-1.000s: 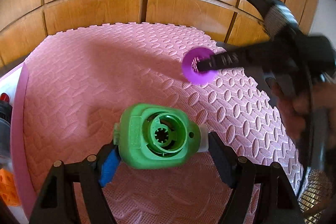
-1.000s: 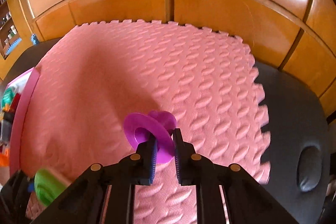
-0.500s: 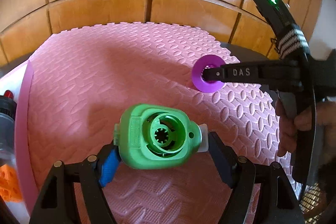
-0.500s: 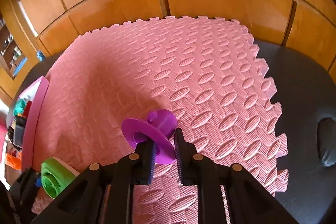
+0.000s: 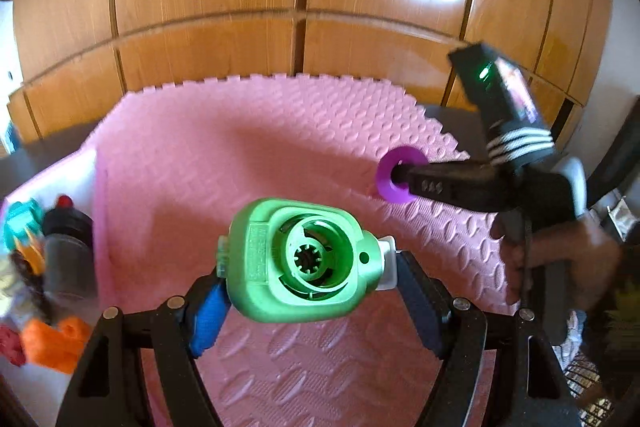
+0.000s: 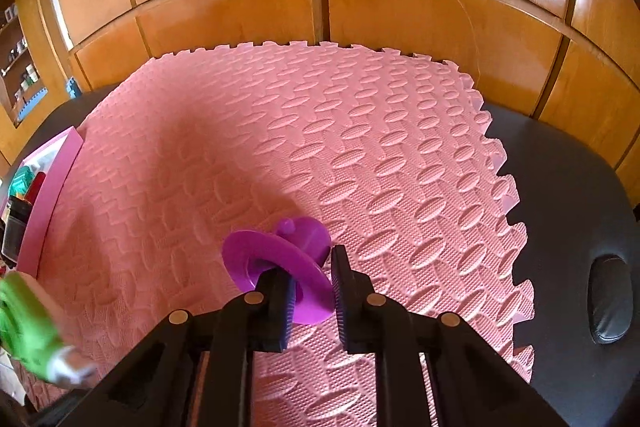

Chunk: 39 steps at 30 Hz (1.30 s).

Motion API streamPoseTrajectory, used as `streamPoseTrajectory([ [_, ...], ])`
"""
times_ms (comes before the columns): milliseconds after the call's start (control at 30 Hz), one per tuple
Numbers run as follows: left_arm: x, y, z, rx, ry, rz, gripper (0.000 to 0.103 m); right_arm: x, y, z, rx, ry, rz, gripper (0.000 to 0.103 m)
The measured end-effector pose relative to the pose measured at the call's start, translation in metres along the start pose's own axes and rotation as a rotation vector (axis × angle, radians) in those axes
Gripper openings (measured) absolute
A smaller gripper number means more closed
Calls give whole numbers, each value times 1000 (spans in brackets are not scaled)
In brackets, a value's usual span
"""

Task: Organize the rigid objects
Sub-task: 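Carry the green plug into the tray and release it with the left gripper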

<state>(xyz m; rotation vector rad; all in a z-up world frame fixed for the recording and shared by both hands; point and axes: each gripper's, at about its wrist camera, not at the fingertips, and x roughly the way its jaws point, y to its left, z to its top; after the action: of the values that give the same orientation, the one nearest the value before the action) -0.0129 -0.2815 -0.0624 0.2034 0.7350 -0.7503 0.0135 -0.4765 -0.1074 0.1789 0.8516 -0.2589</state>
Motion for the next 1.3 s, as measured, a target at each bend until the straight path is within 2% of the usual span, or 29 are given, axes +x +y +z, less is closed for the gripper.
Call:
streamPoseTrajectory([
  [333, -43, 10, 15, -7, -68, 19, 77, 1, 6, -3, -56, -31, -53, 15],
  [767, -79, 46, 14, -67, -97, 53, 77, 0, 11, -5, -94, -52, -90, 15],
  [900, -96, 70, 13, -108, -110, 72, 77, 0, 12, -5, -102, -53, -99, 15],
  [1100, -138, 138, 1, -241, -146, 155, 77, 0, 14, -5, -117, -54, -107, 15],
  [1200, -156, 178, -17, -315, -146, 207, 77, 0, 14, -5, -126, -54, -113, 15],
  [1300, -163, 201, -41, -341, -122, 238, 77, 0, 15, -5, -131, -54, -118, 15],
])
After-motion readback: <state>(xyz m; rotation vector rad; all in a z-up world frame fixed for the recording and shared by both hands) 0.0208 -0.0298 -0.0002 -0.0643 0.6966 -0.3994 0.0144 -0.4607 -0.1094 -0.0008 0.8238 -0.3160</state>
